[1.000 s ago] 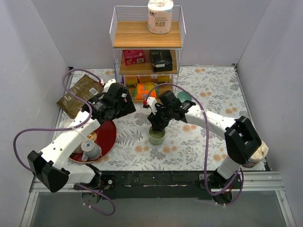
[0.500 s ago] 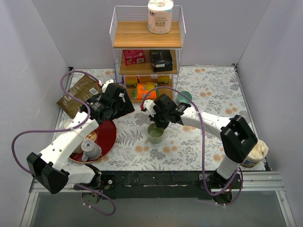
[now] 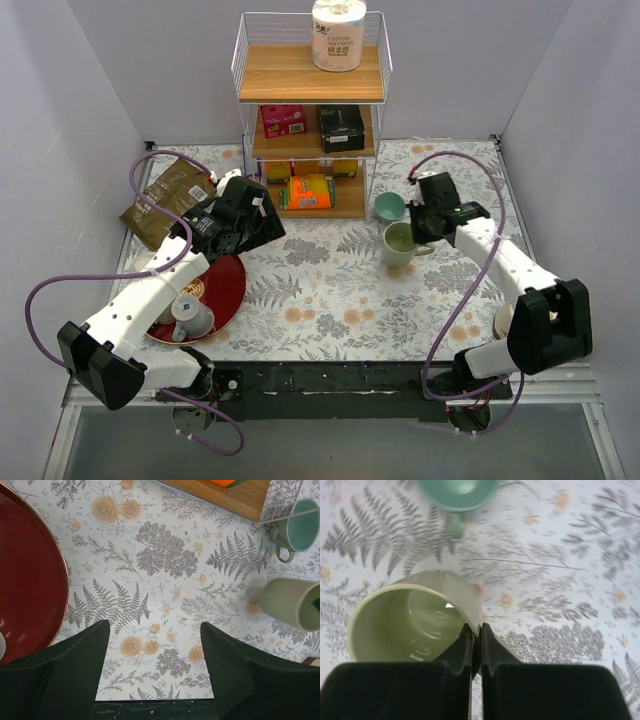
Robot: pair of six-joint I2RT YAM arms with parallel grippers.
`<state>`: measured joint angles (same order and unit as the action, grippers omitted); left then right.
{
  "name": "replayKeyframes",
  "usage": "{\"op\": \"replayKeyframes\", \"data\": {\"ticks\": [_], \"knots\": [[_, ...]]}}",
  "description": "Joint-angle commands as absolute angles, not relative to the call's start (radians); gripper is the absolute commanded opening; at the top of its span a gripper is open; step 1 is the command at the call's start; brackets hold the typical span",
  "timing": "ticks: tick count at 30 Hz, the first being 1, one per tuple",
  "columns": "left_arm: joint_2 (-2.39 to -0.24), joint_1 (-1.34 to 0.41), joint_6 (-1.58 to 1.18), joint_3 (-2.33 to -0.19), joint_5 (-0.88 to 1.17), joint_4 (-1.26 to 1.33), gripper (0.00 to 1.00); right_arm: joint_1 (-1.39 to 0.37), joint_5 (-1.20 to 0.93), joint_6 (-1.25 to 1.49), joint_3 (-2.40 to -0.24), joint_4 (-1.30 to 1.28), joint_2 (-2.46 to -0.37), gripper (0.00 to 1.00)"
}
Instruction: Turn the mug right side up
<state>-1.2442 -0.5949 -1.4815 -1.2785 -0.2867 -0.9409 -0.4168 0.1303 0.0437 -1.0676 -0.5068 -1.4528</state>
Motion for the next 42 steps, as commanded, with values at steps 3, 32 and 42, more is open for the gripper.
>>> {"op": "replayKeyframes", "data": {"ticks": [3,32,42], "knots": [[-1.220,-0.586,-1.474,-1.262,-0.272,-0.925,0.73,-0.224,0.146,0.358,-1.147,-0.575,-1.333,0.01],[-1.143,-0.583,-1.571,-1.253,-0.330,-1.020,0.98,-0.046,0.304,0.733,-1.407,-0.491,-1.793,0.01],[-1.160,-0.578,-1.594,-1.269,-0.365,-1.043,0.98,-0.094,0.287,0.713,-1.397,-0.451,-1.772,0.41]]}}
